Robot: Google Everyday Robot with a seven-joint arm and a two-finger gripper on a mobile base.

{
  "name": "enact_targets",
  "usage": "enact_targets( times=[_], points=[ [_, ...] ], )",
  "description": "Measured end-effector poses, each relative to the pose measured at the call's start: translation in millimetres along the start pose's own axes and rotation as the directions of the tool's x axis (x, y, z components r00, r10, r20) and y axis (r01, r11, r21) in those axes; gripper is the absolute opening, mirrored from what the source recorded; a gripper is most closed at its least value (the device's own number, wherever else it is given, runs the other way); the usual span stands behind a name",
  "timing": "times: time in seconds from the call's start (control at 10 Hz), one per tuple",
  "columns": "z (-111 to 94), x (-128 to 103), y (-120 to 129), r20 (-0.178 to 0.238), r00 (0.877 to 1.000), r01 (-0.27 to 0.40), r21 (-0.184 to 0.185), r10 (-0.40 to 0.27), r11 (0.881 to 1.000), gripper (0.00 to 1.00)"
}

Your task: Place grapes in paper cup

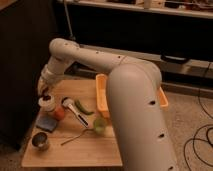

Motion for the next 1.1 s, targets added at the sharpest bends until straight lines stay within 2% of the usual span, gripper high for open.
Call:
enact_targets(
  times=[0.6, 0.7, 1.1],
  points=[
    [18.7, -12.5, -11.3, 0.000, 1.000, -0.021, 0.002, 0.021, 1.000, 0.00],
    [22.1, -13.4, -13.6, -0.007, 1.000, -0.025, 0.001, 0.025, 1.000, 0.04],
    [28.5, -14.7, -24.3, -0.020, 0.999, -0.034, 0.000, 0.034, 0.999, 0.45]
  ],
)
